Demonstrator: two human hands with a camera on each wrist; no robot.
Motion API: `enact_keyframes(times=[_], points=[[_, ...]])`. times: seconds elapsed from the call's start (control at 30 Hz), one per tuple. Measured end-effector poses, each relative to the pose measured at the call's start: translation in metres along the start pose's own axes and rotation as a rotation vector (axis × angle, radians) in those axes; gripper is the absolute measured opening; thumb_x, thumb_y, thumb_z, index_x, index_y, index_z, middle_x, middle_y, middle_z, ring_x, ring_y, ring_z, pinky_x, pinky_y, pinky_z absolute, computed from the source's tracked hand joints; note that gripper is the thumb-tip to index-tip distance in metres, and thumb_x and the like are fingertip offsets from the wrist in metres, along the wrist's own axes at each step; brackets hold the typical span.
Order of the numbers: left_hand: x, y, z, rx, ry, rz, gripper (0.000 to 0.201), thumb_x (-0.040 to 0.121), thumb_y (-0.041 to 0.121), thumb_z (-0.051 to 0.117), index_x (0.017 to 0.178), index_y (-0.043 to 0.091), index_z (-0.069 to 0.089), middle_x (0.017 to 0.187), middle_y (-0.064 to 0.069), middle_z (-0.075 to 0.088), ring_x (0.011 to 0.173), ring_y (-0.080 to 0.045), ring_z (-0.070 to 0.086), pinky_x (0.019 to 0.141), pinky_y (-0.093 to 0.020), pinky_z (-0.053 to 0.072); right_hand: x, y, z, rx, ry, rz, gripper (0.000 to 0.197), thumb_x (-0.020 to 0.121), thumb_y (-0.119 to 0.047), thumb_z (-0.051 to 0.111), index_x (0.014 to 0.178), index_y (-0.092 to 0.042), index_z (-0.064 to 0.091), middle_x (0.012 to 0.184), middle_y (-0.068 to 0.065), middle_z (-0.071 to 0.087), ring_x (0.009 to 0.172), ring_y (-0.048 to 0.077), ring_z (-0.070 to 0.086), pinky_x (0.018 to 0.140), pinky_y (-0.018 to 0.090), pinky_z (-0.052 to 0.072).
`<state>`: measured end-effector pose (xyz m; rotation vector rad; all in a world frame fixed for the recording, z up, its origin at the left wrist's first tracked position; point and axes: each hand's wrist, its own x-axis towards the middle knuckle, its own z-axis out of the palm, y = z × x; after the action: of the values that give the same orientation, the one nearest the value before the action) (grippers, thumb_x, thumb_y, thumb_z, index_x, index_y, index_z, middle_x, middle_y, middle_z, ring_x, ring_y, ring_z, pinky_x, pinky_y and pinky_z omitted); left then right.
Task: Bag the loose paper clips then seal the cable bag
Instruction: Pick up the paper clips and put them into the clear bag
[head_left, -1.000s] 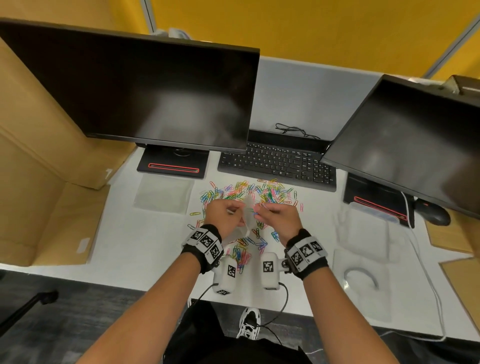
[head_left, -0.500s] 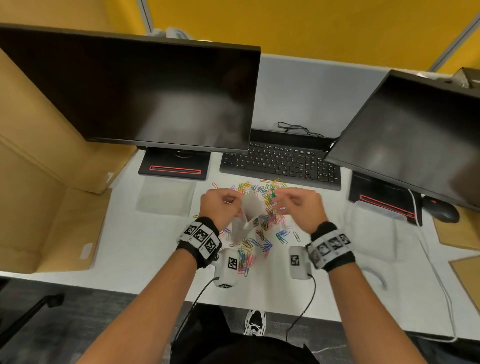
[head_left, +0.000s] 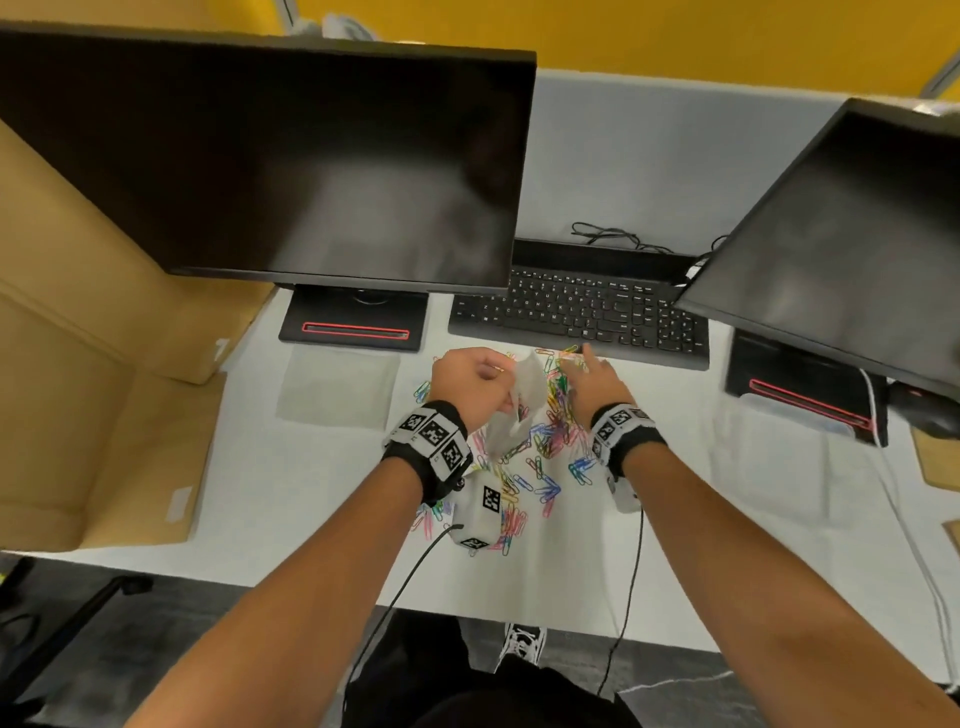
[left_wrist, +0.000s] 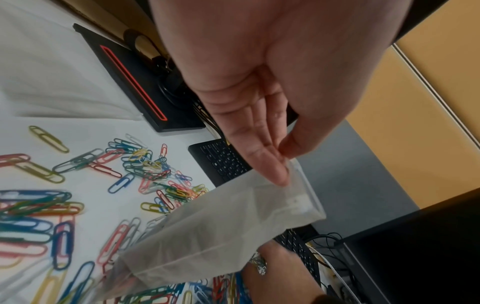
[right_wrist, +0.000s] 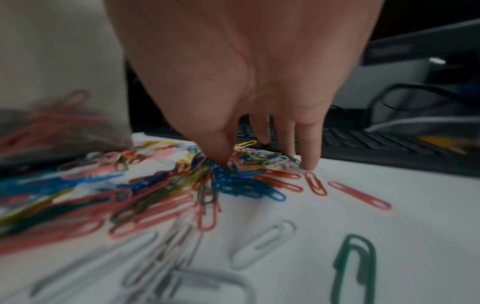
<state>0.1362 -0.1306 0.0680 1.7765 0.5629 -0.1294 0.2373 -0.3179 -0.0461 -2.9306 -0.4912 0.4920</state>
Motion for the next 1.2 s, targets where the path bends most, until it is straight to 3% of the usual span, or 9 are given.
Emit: enact_keyframes(times=[0.13,0.23,0.33,0.43,0.53,0.67,0.97,1.07,1.2], points=[[0.004,-0.004,0.004,0.010,-0.014,0.013,0.016,0.086,0.001,0.064,0.092,0.008,0.076,0.081,-0.010,0.074,0.058,-0.019,0.072,0.060,-0.033,0.063,0.007,-0.001,-0.001,-0.145,0.071,-0.075,0.038,0.088,-0.001,0.049,0.121,-0.013,0.062,0.126,0.014,0.055,0.110,0.032,0.055,0.090,0.038,0.051],[0.005,-0.005,0.006,0.019,-0.017,0.017,0.017,0.087,0.001,0.063,0.095,0.008,0.077,0.081,-0.009,0.074,0.056,-0.018,0.071,0.057,-0.029,0.062,0.006,0.008,-0.007,-0.042,0.118,-0.036,0.022,0.090,-0.006,0.055,0.099,-0.010,0.074,0.102,0.011,0.068,0.090,0.027,0.064,0.078,0.027,0.052],[0.006,-0.006,0.008,0.010,-0.011,0.012,0.017,0.087,0.000,0.064,0.094,0.006,0.077,0.082,-0.012,0.075,0.060,-0.025,0.073,0.058,-0.034,0.063,-0.005,0.020,-0.019,0.380,0.146,0.188,0.014,0.086,-0.020,0.069,0.085,-0.010,0.078,0.089,0.006,0.075,0.082,0.021,0.069,0.080,0.028,0.055],[0.008,-0.009,0.013,0.011,-0.023,0.005,0.016,0.086,0.002,0.065,0.092,0.010,0.078,0.082,-0.009,0.075,0.061,-0.025,0.074,0.062,-0.041,0.063,-0.027,0.030,-0.031,0.843,0.173,0.352,0.013,0.078,-0.019,0.078,0.089,-0.013,0.079,0.092,0.002,0.075,0.082,0.011,0.070,0.083,0.026,0.056],[0.010,-0.009,0.019,0.008,-0.037,-0.009,0.017,0.087,0.002,0.065,0.089,0.014,0.078,0.080,-0.007,0.075,0.062,-0.025,0.074,0.065,-0.043,0.063,-0.052,0.022,-0.049,1.423,0.110,0.350,0.020,0.080,-0.001,0.072,0.099,0.002,0.072,0.100,0.016,0.072,0.083,0.013,0.071,0.077,0.022,0.058],[0.009,-0.010,0.029,0.019,-0.039,-0.006,0.018,0.087,0.004,0.066,0.092,0.015,0.078,0.083,-0.004,0.076,0.067,-0.022,0.074,0.068,-0.042,0.063,-0.069,-0.002,-0.072,1.778,-0.056,0.256,0.028,0.086,-0.002,0.065,0.112,0.006,0.065,0.114,0.018,0.068,0.108,0.025,0.065,0.093,0.029,0.053],[0.011,-0.007,0.035,-0.013,-0.041,0.016,0.015,0.089,0.001,0.064,0.090,0.008,0.077,0.079,-0.010,0.076,0.063,-0.026,0.074,0.067,-0.045,0.063,-0.069,-0.037,-0.061,1.632,-0.030,0.286,0.017,0.088,-0.003,0.064,0.103,0.000,0.071,0.106,0.018,0.071,0.099,0.028,0.069,0.087,0.030,0.056],[0.009,-0.002,0.036,0.004,-0.041,0.049,0.015,0.091,0.003,0.063,0.094,0.006,0.077,0.080,-0.012,0.076,0.064,-0.023,0.074,0.064,-0.034,0.063,-0.067,-0.037,-0.057,1.503,-0.060,0.246,0.027,0.076,-0.004,0.072,0.101,-0.012,0.074,0.101,0.011,0.074,0.098,0.026,0.070,0.092,0.039,0.054],[0.008,-0.001,0.039,0.018,-0.039,0.081,0.013,0.092,0.004,0.063,0.098,0.004,0.075,0.082,-0.004,0.074,0.058,-0.012,0.072,0.056,-0.020,0.059,-0.061,-0.040,-0.059,1.067,0.133,0.194,0.017,0.074,-0.010,0.072,0.080,-0.025,0.077,0.086,0.002,0.076,0.076,0.017,0.073,0.077,0.037,0.060]])
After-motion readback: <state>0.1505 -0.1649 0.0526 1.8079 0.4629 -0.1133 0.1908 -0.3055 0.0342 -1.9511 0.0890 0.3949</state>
